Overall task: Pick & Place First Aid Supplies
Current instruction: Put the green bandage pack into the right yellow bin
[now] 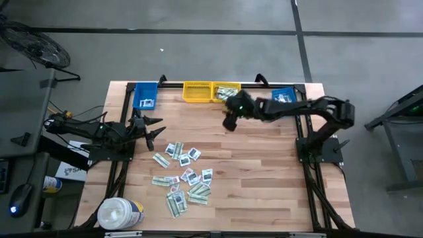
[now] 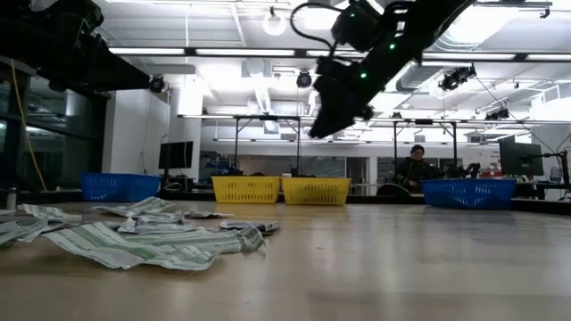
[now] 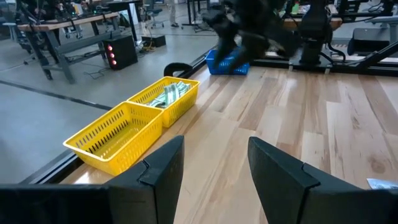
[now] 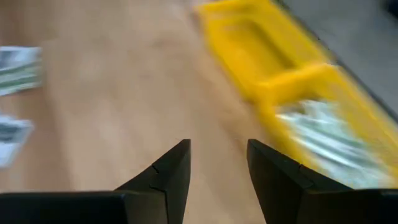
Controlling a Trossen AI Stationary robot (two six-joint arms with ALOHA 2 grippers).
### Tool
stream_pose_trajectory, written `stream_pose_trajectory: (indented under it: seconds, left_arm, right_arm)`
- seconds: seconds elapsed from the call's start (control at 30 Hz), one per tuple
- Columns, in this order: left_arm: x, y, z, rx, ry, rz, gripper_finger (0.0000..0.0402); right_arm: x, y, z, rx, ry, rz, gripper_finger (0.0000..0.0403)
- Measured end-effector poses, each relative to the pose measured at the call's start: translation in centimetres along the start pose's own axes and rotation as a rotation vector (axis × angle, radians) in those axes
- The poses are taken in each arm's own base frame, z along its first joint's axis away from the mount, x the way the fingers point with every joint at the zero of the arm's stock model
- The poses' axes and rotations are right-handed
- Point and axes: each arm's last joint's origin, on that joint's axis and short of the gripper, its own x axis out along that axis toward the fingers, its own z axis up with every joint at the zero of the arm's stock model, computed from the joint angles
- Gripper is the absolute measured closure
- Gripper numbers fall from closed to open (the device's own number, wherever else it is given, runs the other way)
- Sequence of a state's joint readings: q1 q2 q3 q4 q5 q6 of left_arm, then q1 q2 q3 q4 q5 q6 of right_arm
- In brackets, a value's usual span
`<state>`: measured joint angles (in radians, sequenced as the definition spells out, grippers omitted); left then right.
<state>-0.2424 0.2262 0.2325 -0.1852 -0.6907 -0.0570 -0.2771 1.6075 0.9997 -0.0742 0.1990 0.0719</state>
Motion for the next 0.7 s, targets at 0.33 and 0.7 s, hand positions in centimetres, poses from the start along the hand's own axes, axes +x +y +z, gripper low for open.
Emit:
stream_pose_trajectory:
  seconds: [0.33, 0.7]
  left_arm:
    - [0.0, 0.0, 0.0, -0.005, -0.001, 0.000, 0.0225]
    - [0.0, 0.0, 0.0, -0.020, -0.002, 0.000, 0.0225]
  right_arm:
    - [5.9, 6.5, -1.7, 0.067, -0.102, 0.345, 0.0252]
    - [12.8, 9.4, 0.8, 0.336, 0.026, 0.468, 0.0251]
